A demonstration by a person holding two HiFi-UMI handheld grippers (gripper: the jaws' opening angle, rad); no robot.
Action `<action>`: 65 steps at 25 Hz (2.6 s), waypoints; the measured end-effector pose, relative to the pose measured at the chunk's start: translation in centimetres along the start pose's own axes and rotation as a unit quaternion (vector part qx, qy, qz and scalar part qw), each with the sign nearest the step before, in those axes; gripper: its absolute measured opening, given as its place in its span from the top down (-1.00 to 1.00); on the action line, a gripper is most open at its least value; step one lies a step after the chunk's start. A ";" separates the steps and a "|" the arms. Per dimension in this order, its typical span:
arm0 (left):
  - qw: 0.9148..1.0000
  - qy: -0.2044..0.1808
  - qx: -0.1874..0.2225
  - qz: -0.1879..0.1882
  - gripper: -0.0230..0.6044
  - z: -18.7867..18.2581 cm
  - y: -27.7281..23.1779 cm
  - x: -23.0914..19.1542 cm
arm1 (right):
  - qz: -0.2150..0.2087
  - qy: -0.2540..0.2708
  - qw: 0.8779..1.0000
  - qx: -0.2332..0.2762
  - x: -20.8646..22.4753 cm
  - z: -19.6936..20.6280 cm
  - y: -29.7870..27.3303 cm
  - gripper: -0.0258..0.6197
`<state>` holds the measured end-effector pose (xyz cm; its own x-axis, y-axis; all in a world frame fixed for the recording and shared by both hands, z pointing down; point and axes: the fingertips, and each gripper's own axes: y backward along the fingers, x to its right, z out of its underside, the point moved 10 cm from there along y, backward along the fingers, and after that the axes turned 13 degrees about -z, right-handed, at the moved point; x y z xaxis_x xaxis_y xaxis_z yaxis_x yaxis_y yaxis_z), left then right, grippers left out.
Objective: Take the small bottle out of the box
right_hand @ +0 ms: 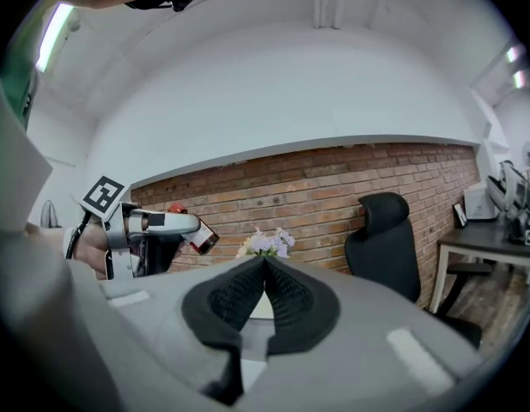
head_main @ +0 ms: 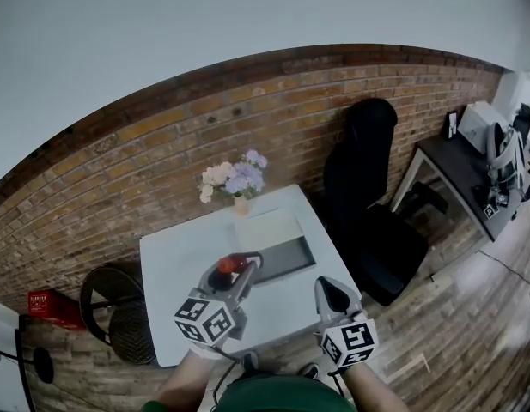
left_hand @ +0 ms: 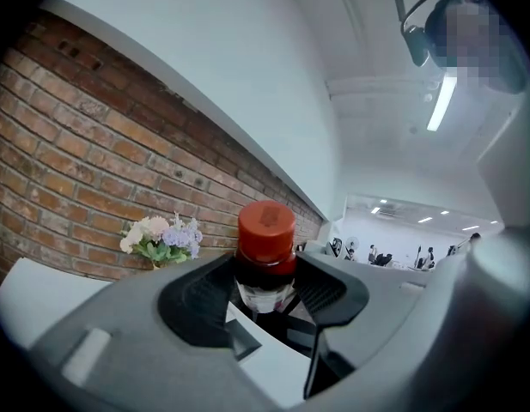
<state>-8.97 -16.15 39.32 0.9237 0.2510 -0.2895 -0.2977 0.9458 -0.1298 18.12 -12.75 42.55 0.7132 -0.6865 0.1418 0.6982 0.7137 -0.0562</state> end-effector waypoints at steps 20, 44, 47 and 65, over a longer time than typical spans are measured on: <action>0.997 0.039 0.003 0.071 0.20 -2.7 -2.3 -5.5 | 0.070 0.006 0.997 0.011 -0.6 -2.6 -2.7 0.91; 0.994 0.056 -0.002 0.089 0.20 -2.4 -0.6 -5.0 | 0.058 -0.021 0.998 0.020 -0.7 -1.8 -3.7 0.91; 0.994 0.060 -0.005 0.089 0.20 -2.2 -0.5 -5.0 | 0.061 -0.021 0.998 0.018 -0.9 -1.7 -3.4 0.91; 0.994 0.075 -0.012 0.079 0.20 -1.4 0.4 -5.1 | 0.065 -0.033 0.997 0.010 -1.3 -0.8 -2.2 0.91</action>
<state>-14.14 -17.33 39.39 0.8193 0.3605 -0.4459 -0.4433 0.8915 -0.0937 15.67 -13.54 41.66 0.7917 -0.5775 0.1994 0.5979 0.7994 -0.0587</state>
